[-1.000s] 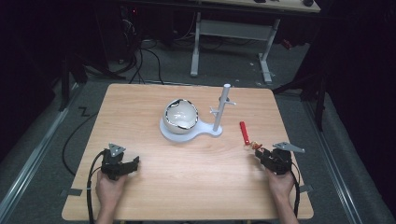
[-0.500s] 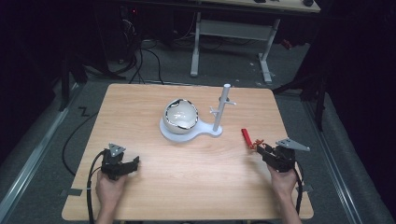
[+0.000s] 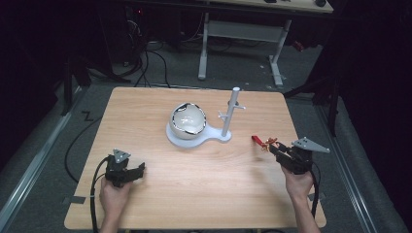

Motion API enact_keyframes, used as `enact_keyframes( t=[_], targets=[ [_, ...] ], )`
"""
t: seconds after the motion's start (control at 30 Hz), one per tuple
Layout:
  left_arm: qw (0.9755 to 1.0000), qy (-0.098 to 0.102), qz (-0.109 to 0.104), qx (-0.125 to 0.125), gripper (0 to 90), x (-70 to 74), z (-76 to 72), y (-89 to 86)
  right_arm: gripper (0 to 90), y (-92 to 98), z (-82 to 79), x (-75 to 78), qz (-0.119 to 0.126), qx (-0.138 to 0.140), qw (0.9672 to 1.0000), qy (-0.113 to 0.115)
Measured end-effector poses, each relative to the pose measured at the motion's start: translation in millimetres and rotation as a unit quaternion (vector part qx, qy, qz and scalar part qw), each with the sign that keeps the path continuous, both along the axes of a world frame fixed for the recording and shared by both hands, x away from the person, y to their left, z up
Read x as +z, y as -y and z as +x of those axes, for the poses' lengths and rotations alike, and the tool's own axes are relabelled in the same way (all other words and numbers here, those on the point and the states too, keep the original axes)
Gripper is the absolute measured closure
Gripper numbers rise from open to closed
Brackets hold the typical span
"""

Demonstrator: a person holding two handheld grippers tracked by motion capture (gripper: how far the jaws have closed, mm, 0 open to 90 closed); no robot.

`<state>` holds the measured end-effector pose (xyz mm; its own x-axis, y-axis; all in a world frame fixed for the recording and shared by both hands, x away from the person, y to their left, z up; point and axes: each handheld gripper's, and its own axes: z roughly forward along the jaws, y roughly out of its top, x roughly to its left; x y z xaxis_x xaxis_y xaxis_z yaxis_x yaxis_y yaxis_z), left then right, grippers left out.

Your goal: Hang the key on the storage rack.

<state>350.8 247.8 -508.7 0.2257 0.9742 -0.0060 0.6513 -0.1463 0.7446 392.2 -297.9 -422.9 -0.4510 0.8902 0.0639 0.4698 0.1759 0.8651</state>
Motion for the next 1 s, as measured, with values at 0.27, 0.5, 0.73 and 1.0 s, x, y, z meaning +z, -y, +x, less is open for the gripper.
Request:
enact_keyframes(
  t=[0.27,0.5,0.73,1.0],
  targets=[
    [1.0,0.0,0.0,0.0,23.1,0.0,0.2,-0.1,67.1,0.3,-0.4,13.4,0.003,0.006,0.9999,0.009],
    [1.0,0.0,0.0,0.0,23.1,0.0,0.2,-0.1,67.1,-1.2,-0.3,22.7,0.003,0.011,0.9998,0.017],
    [1.0,0.0,0.0,0.0,23.1,0.0,0.2,-0.2,67.1,-3.6,-1.8,35.1,0.008,0.021,0.9993,0.029],
    [1.0,0.0,0.0,0.0,23.1,0.0,0.3,-0.2,67.1,-8.9,-0.9,43.6,0.005,0.036,0.9988,0.033]
  ],
)
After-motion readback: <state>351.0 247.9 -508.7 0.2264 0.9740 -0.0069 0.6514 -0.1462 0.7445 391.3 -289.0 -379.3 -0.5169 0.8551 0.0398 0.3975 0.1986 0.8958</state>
